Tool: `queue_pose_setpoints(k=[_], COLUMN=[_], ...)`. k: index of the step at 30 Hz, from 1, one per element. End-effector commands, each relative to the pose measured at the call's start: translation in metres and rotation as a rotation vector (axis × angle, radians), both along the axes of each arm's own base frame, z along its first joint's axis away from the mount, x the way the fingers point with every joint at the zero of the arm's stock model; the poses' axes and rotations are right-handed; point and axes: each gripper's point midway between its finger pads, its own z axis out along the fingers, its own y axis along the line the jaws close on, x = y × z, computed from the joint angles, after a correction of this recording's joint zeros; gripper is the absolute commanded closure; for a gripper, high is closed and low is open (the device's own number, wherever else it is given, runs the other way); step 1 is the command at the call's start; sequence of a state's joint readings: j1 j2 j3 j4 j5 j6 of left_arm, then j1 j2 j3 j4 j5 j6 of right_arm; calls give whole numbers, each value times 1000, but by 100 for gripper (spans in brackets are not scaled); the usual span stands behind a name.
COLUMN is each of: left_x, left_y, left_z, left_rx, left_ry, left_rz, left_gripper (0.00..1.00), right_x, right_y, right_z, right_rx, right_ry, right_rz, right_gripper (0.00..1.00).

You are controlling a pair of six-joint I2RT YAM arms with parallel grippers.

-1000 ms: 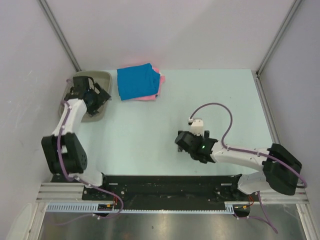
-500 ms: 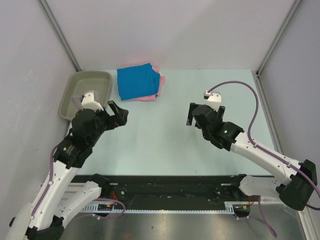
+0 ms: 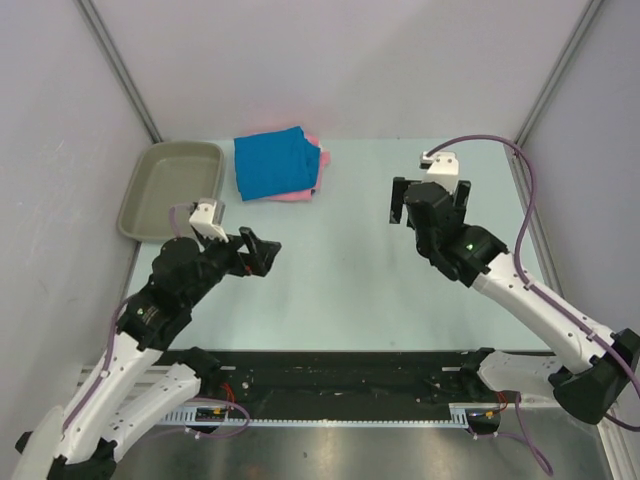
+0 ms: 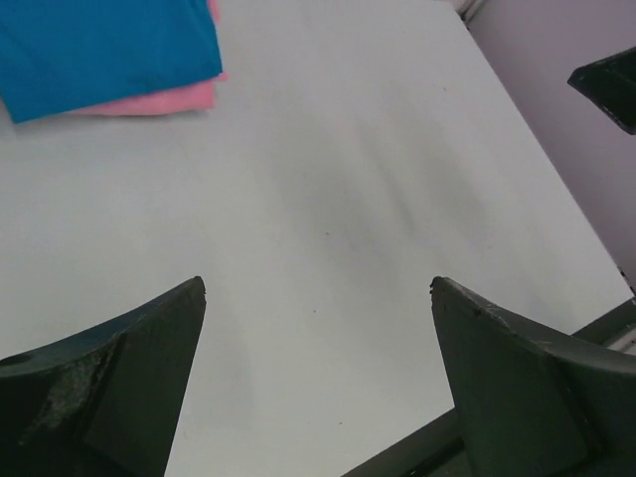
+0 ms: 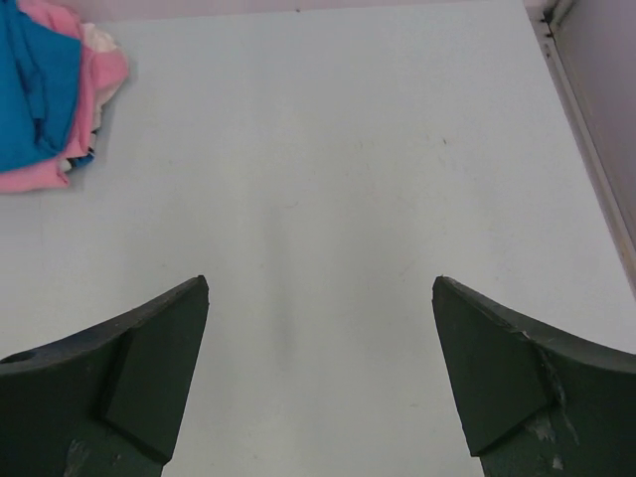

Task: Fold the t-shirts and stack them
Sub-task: Reset both grippers

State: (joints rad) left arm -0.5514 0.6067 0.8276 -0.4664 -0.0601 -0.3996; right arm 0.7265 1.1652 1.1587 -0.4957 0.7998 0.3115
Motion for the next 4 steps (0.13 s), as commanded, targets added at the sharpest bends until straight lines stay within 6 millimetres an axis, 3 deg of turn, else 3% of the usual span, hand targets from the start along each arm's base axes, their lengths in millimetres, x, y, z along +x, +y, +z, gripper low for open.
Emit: queue_pose_setpoints(k=[1, 4], left_x=[10, 18], left_y=[-25, -25], left_z=[27, 35], left_rx=[-34, -1], left_ry=[-108, -120], left_rz=[-105, -96], left_gripper=[0, 0], right_x=[2, 2], right_y=[12, 8], right_z=[51, 78], right_rx=[8, -19], right_ry=[-66, -144], right_rz=[123, 69], right_gripper=[0, 0])
